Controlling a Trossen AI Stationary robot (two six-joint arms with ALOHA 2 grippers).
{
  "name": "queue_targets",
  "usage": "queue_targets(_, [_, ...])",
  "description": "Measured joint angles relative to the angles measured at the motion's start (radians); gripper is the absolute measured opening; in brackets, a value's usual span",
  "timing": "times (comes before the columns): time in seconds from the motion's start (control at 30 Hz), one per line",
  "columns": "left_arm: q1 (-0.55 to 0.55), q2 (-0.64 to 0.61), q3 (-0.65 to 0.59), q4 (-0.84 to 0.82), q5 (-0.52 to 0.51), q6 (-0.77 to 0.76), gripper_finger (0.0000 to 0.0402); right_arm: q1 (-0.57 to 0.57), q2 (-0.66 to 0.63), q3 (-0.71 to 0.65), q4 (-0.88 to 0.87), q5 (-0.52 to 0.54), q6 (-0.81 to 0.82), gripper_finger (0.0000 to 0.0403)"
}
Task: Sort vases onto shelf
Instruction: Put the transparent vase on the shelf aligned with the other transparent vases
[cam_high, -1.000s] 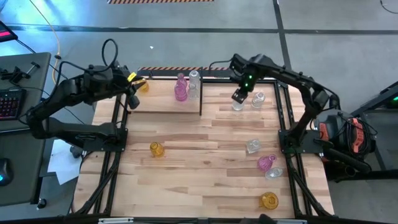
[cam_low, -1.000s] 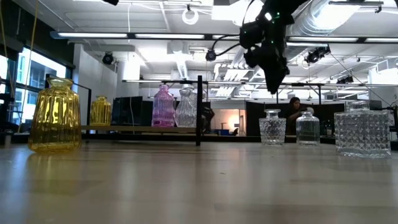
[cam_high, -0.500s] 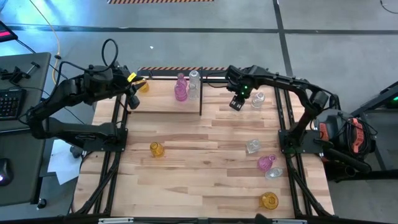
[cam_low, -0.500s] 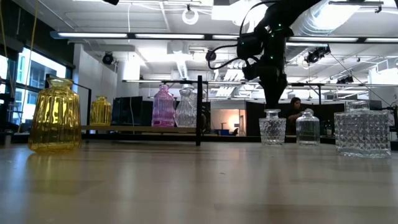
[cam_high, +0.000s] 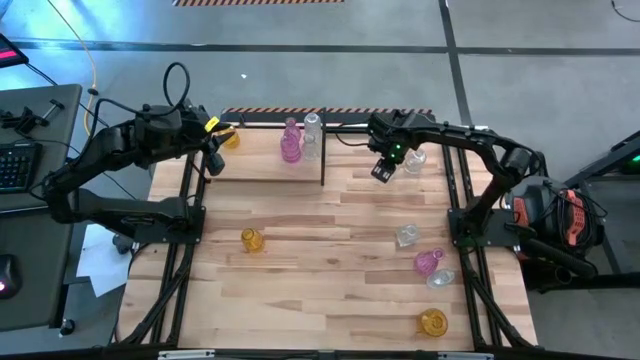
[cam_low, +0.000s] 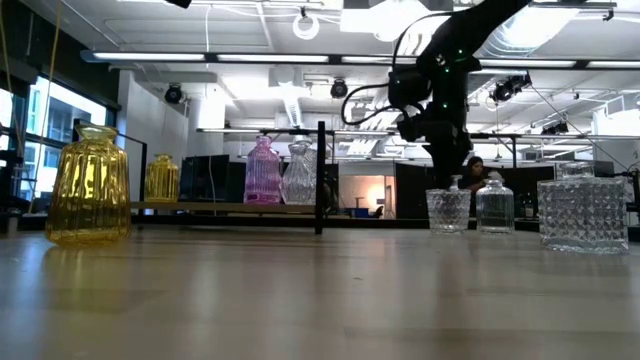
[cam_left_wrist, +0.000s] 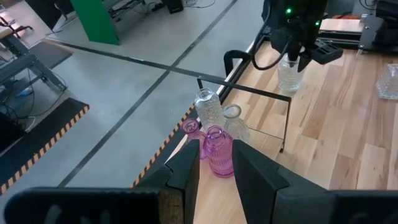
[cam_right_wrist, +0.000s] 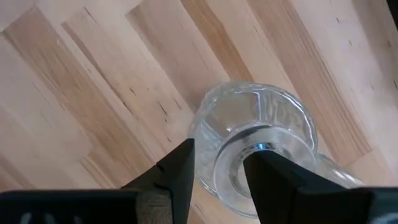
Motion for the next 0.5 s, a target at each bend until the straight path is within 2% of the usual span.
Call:
queue_targets(0.1, [0.0,0.0,0.0,0.0,0.0,0.0,0.0087,0.017,0.001,-0.001,0.014,-0.005,0.007,0.0103])
queue_targets(0.2, [0.0,0.0,0.0,0.0,0.0,0.0,0.0087,0.047,0.002,-0.002,0.032,-0.039,0.012,0.0057])
queue_targets(0.27, [0.0,0.0,0.0,0.0,0.0,0.0,0.0087,0.074,0.002,-0.003,0.042,-0.024,0.013,0.0027])
queue_targets(0.5, [0.0,0.0,0.0,0.0,0.0,0.0,0.0087,0.199,0.004,-0.001,0.057,-0.028,0.09,0.0035])
